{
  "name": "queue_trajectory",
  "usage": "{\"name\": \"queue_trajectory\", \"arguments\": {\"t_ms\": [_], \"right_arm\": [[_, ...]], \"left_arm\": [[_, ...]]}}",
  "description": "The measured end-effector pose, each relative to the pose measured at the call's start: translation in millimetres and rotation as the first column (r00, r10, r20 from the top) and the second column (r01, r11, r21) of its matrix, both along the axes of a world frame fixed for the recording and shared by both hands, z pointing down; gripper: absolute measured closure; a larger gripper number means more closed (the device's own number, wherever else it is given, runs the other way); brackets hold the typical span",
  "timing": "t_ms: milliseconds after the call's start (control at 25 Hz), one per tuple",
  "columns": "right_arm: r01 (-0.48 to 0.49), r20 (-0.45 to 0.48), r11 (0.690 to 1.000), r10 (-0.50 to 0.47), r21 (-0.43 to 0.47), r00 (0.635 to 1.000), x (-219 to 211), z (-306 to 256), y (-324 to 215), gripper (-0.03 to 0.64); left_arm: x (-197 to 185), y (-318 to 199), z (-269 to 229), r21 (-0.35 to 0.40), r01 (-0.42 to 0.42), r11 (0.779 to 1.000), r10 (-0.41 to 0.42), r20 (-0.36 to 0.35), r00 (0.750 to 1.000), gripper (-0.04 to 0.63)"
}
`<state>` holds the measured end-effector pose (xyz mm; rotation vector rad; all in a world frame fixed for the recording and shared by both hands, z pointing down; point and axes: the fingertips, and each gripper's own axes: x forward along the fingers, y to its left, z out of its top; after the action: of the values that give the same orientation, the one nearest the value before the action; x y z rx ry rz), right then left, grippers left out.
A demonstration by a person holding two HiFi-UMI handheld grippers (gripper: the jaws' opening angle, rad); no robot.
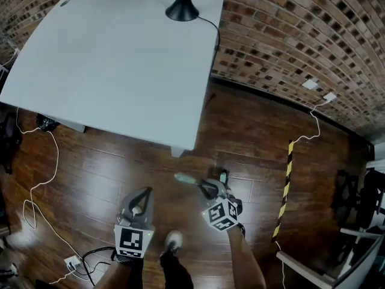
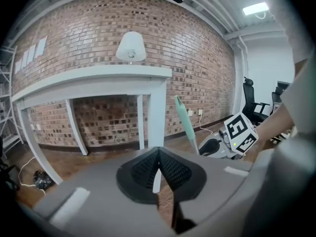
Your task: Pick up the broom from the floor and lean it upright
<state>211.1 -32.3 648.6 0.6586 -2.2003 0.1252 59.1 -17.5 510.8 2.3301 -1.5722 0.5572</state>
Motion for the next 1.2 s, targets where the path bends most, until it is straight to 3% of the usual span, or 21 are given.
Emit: {"name": "queue_trajectory", "arguments": {"t_ms": [240,520,760,960,1200], "right_arm": [[-0.168,0.09,0.986,0.167,-0.002,0.982,41.1,-21.2,-59.7,0.528],[-0.278,0.166,0.96,0.272,0.012,0.948,38.9,-33.2,-151.4,0.526],[-0.229,0.125,0.971,0.22,0.071,0.968,6.9,-41.9,-197.7,0.525],[-0.239,0.115,0.968,0.229,0.078,0.967,-0.7,-40.5,-218.1,0.523],[-0.249,0.11,0.965,0.24,0.08,0.965,-4.7,-31.2,-225.4,0.518]], "left_arm": [[12.2,-36.0,-16.3,0.026,-0.049,0.998,0.05,-0.014,0.999,0.595],[-6.9,-81.1,0.1,0.004,-0.063,0.998,0.062,0.025,0.998,0.595],[-19.4,-101.0,12.2,-0.046,-0.083,0.995,0.086,0.056,0.995,0.595],[-24.2,-103.1,20.3,-0.027,-0.088,0.996,0.089,0.033,0.995,0.595],[-27.4,-104.7,26.4,-0.065,-0.096,0.993,0.099,0.037,0.994,0.595]]}}
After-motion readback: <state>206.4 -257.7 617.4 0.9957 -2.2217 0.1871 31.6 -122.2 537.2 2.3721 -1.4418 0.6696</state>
